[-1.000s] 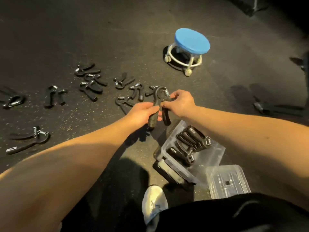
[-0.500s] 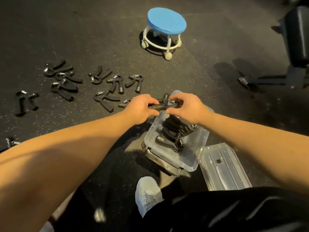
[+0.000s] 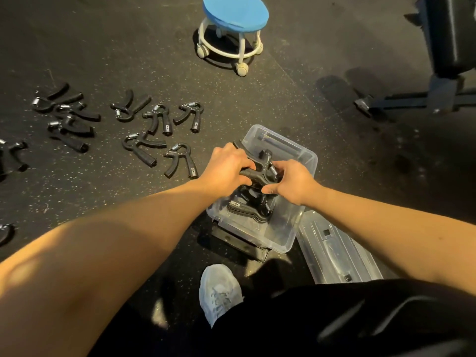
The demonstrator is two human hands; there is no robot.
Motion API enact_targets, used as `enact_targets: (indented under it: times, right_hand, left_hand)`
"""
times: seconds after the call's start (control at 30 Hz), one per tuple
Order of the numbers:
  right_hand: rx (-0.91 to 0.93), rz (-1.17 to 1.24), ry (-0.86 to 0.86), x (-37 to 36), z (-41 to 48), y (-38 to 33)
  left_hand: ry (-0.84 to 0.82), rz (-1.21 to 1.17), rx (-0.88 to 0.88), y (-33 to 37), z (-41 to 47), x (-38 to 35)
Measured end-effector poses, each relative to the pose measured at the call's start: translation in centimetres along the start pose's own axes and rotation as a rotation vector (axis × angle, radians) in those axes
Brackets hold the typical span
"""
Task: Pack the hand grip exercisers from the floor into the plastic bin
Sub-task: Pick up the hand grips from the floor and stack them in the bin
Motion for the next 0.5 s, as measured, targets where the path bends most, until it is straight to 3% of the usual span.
enact_targets:
  times: [0.1,0.5]
  right_hand:
    - [-0.031,0.011,0.011,0.0,-0.3,1.1]
    - [-0.159,0.004,0.029,-0.5,-0.1,5.6]
  left_hand:
    - [-0.025,-0.206,0.064,0.1,0.5,-1.5]
    - [-0.007,-0.850,0.706,2.9,0.4,-5.9]
Point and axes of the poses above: each hand's wrist, its own z-axis towards the middle knuckle, its own x-axis out of the back of the hand, y = z × x, the point moved 2 cm from there along z, towards the middle knuckle, and after that the axes turned 15 degrees about -y, right-handed, at the moved point
